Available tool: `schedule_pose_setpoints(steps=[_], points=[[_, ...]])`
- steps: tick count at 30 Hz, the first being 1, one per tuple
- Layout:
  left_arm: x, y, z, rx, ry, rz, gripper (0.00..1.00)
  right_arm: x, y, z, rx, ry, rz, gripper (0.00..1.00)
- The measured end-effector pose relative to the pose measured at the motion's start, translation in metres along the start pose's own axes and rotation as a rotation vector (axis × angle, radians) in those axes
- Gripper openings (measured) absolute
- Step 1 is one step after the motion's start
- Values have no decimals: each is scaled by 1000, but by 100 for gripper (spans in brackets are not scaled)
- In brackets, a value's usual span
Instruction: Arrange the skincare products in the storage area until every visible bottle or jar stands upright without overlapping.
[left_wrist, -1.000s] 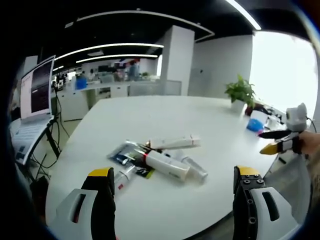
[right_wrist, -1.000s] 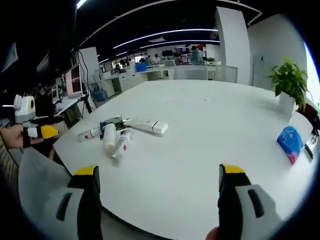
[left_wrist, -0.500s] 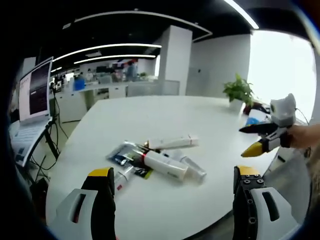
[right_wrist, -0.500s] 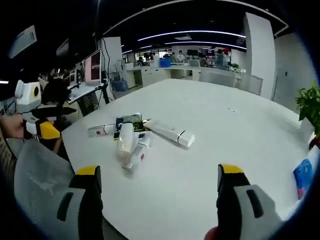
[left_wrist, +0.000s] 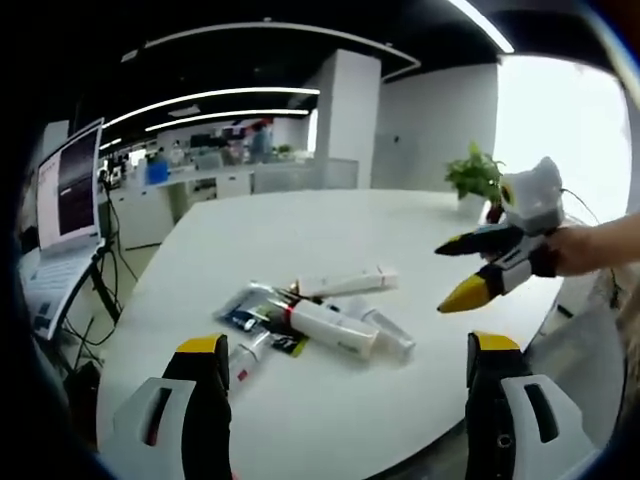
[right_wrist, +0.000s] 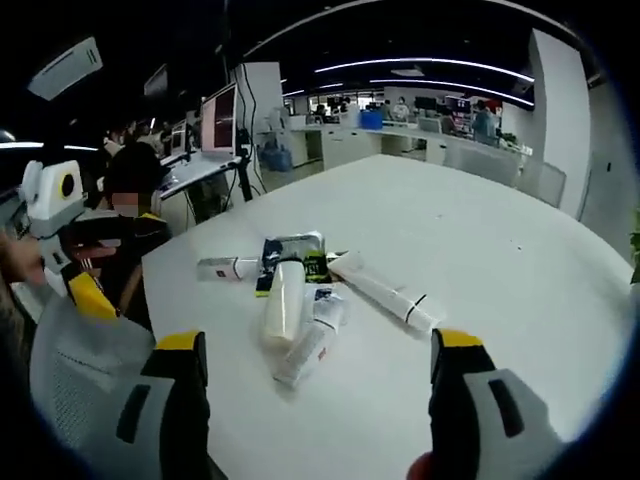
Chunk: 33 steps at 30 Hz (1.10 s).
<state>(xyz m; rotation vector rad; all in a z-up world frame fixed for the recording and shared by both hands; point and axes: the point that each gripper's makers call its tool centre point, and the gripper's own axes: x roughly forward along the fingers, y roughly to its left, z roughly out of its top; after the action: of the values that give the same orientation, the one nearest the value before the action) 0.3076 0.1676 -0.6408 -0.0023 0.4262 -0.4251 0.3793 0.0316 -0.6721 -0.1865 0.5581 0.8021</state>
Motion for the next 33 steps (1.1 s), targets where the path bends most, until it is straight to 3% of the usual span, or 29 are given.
schedule_pose_setpoints(steps=[12,29,33], points=[[1,-3,-2,28,12,-9,97,52,12,7,-24,80,75,80],[3,-4,-3,41,20,-20,97,114,39,-3,-21,249,127,67],[3,-3,-3,40,21,-21,97,132,48,-8,-65,297,149,64]])
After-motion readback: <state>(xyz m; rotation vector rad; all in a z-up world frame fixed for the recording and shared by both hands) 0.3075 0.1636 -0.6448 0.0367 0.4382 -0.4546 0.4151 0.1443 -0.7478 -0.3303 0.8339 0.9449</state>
